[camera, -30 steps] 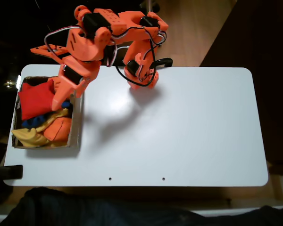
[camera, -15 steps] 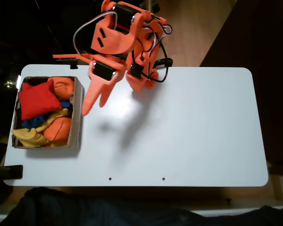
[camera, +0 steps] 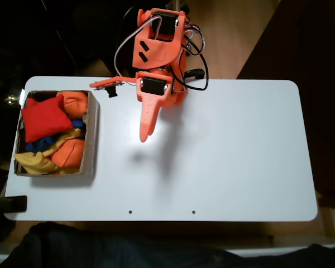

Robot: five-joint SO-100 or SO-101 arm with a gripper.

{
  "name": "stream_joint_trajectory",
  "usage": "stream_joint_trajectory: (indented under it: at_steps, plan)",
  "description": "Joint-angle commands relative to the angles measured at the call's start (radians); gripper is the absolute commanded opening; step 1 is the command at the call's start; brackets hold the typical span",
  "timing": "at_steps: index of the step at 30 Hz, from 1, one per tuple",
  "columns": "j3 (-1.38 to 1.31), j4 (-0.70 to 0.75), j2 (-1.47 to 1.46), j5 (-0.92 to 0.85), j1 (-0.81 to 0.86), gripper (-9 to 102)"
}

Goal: Grasp a bag and put it in the box.

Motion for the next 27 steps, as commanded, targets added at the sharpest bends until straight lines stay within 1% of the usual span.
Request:
stream_joint_trajectory:
  at_steps: [1, 2, 3, 6, 8, 10, 14, 16, 19, 20, 22, 24, 27]
  plan:
    - [0.061, -0.046, 0.049, -0.002, -0.046, 54]
    - [0.086, -0.060, 0.063, -0.009, -0.061, 47]
    - [0.107, -0.071, 0.077, -0.011, -0.074, 45]
    - [0.169, -0.094, 0.112, -0.006, -0.106, 42]
    - [0.204, -0.104, 0.135, -0.006, -0.126, 38]
    - [0.239, -0.112, 0.156, -0.002, -0.141, 35]
    - [0.305, -0.123, 0.196, 0.000, -0.167, 25]
    - [0.337, -0.126, 0.218, 0.000, -0.176, 18]
    - [0.394, -0.135, 0.244, 0.000, -0.179, 14]
    - [0.414, -0.141, 0.255, -0.005, -0.179, 8]
    - [0.456, -0.155, 0.275, -0.008, -0.181, 3]
    - [0.486, -0.164, 0.290, -0.005, -0.181, 0]
    - [0.526, -0.166, 0.313, 0.002, -0.186, 0]
